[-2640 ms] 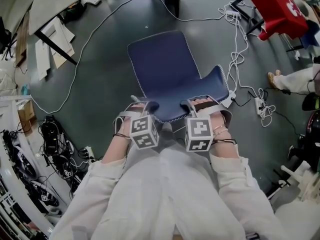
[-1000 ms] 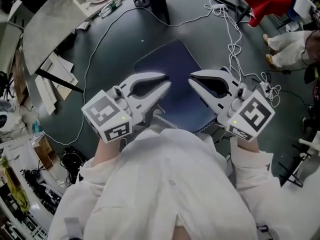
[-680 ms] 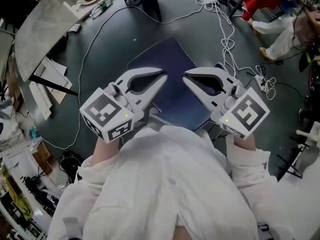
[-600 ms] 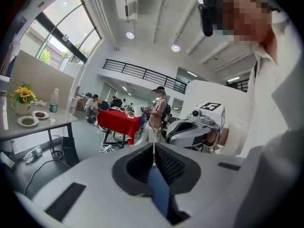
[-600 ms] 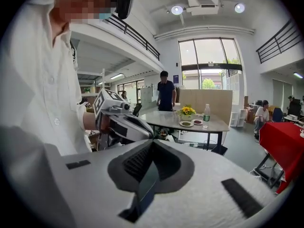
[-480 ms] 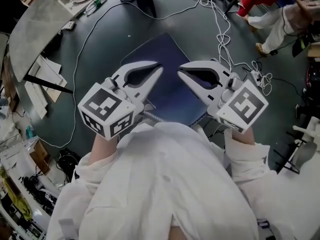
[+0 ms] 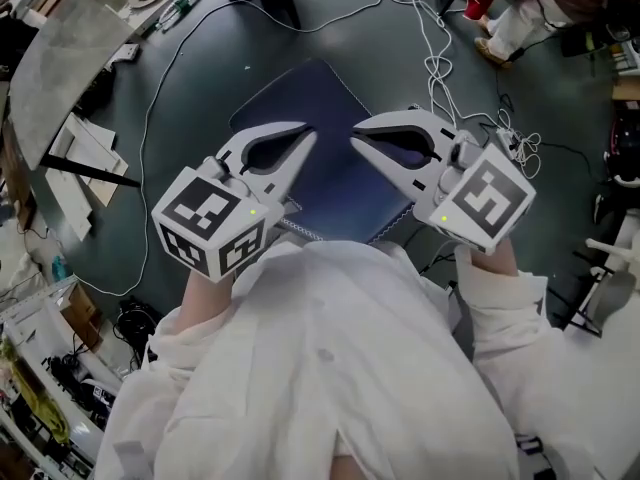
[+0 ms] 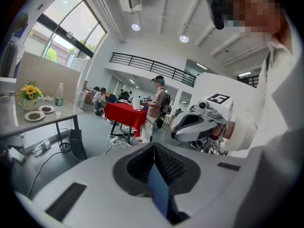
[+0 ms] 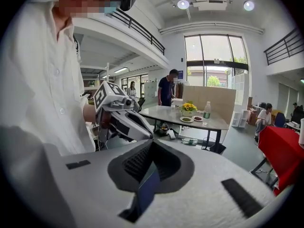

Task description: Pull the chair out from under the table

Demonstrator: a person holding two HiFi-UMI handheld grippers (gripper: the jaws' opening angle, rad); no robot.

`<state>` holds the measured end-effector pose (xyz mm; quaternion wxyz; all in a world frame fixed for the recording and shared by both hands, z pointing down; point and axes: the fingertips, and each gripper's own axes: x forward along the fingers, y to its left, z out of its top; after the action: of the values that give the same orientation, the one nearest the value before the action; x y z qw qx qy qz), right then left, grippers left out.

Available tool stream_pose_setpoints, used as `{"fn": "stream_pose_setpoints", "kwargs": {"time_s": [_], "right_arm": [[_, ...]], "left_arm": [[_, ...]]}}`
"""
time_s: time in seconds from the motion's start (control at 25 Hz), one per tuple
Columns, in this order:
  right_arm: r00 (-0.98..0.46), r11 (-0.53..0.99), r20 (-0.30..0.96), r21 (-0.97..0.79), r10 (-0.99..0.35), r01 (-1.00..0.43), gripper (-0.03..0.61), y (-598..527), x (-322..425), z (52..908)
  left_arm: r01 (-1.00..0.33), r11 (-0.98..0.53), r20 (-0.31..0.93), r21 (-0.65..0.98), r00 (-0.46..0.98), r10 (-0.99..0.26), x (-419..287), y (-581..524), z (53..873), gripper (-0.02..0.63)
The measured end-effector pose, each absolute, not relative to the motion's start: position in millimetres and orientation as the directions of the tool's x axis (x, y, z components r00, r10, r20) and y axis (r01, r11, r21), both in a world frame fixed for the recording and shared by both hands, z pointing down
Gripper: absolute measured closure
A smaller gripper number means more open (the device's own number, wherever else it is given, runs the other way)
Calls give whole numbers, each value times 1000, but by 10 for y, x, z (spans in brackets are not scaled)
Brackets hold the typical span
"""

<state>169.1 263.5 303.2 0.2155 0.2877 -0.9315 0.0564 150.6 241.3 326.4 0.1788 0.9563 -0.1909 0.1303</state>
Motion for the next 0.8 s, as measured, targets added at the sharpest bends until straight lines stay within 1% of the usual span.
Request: {"fn": "stream_pose_setpoints", "kwargs": {"time_s": [0.24,0.4,0.56,0.8], "right_arm": [[-723,811,429,38,-541,-584,575,2687,1745,3047],[-701,764,376,28,-606,-645,577,2644,1766,2995],[-680,732,351,25,-644,-681,577,2626,1773,2953],[-652,691,310,24,-692,-723,577,2619,1674,2881]], "left_arm": [[-409,-866,324,287,893,-314,1634,2526,3285,595],[-440,-853,351,281,874,-336,1576,2579,3302,595],[-458,-841,337,288,871,-359,1517,2588,3261,595],[-452,-843,326,290,875,-358,1474,2601,3212,596]]}}
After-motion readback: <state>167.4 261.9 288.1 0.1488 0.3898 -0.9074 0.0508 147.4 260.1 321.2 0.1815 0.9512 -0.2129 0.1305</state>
